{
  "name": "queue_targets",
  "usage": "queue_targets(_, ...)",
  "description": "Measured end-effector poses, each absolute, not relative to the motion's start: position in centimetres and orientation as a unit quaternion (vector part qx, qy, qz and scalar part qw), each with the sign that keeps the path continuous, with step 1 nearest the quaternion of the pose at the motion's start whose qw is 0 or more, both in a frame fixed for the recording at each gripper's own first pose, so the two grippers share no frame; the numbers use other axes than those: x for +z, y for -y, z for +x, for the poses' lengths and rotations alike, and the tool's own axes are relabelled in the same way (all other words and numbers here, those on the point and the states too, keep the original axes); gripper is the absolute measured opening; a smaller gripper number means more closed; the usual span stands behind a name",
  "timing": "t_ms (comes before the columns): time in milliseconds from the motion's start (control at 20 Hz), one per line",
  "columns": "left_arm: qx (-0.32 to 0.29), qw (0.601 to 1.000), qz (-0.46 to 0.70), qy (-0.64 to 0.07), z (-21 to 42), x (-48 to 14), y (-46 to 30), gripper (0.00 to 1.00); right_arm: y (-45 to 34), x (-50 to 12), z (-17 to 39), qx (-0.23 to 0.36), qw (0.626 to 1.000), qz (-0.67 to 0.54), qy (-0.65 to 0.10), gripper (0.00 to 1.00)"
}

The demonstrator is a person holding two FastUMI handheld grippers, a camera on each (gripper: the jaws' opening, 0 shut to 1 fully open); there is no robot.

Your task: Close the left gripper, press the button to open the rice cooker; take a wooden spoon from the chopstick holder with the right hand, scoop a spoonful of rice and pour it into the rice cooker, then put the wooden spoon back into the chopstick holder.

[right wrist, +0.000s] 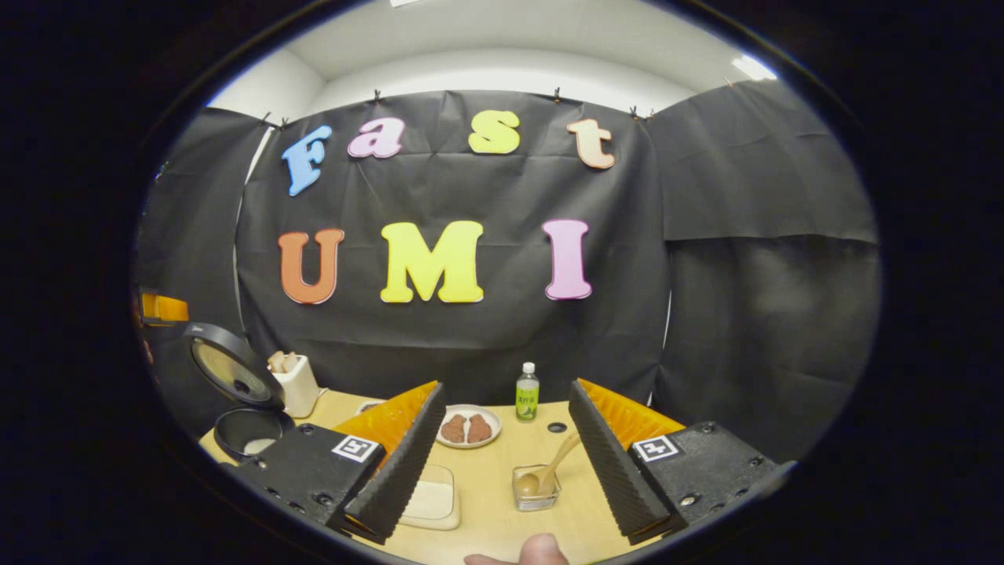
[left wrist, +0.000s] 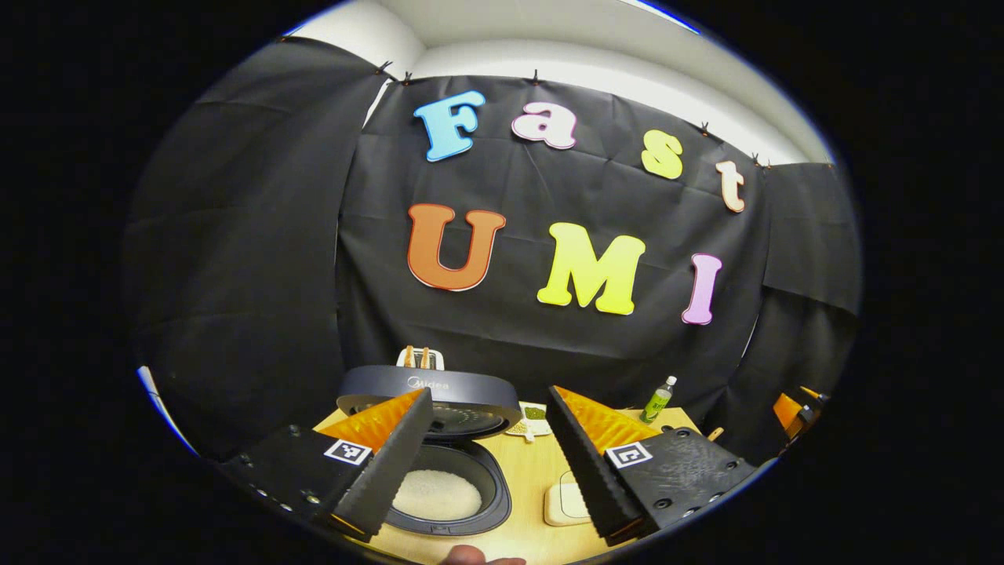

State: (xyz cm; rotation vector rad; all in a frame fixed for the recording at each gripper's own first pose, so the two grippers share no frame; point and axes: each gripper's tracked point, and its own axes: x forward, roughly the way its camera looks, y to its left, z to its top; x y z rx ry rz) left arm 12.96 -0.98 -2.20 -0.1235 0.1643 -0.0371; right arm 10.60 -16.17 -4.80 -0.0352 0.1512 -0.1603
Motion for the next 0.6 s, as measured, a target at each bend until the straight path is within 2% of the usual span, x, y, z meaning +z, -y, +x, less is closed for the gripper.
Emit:
queue_targets(250, -0.002, 0.998, -0.037, -0.042, 11.5, -1.1, 2.0, 0.94, 18.3, -7.8, 11.4, -0.074, 0.991, -0.015, -0.110, 1.00)
queue_targets(600, 0.000, 0.998, -0.022, -0.053, 11.8, -1.7, 3.9, 0.95, 21.4, -15.7, 14.7, -0.055, 0.981, -0.008, -0.186, 1.00)
